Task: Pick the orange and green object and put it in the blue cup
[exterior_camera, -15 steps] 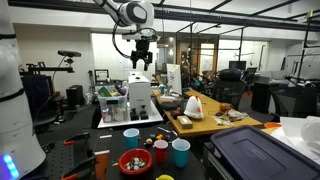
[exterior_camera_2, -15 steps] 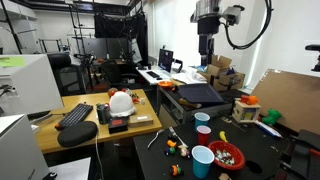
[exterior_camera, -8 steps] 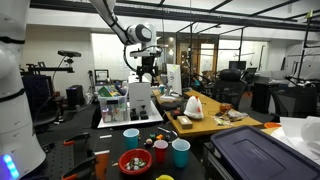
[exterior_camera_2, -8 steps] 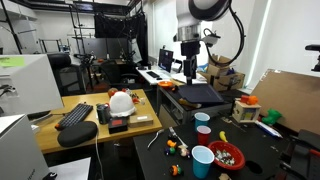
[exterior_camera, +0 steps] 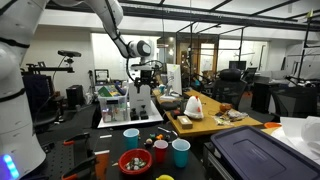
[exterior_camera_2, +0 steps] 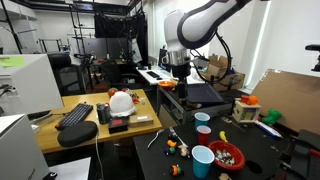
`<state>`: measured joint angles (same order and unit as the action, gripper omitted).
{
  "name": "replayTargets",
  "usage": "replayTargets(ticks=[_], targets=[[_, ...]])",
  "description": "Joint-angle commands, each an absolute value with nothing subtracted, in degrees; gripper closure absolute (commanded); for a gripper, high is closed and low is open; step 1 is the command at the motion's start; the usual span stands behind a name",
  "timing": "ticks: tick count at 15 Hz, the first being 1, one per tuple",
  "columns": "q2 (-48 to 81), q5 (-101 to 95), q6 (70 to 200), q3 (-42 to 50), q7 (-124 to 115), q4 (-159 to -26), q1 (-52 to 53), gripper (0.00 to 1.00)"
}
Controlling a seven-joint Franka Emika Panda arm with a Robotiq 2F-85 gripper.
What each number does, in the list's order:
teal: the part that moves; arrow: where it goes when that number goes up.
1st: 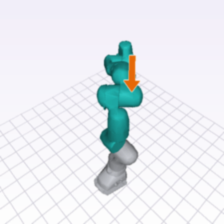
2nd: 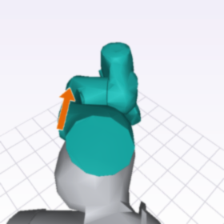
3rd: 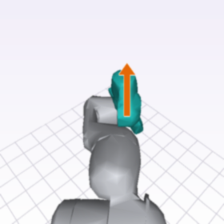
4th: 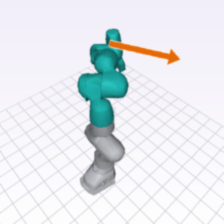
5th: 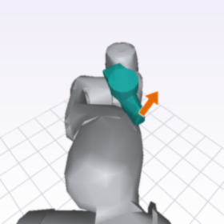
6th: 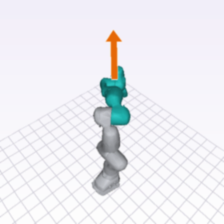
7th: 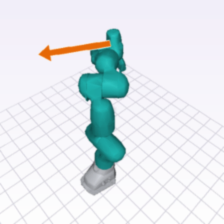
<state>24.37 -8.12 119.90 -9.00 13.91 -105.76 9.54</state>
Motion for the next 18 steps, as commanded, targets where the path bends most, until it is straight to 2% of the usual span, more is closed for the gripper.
replayTargets(ticks=[1,8,18], targets=[[27.67,-6.98,122.13,-10.63,18.46,-104.41,9.07,0.0],[39.25,-2.87,124.4,-12.38,23.32,-98.1,8.19,0.0],[59.59,-2.18,124.23,-12.35,21.84,-80.61,7.83,0.0]])
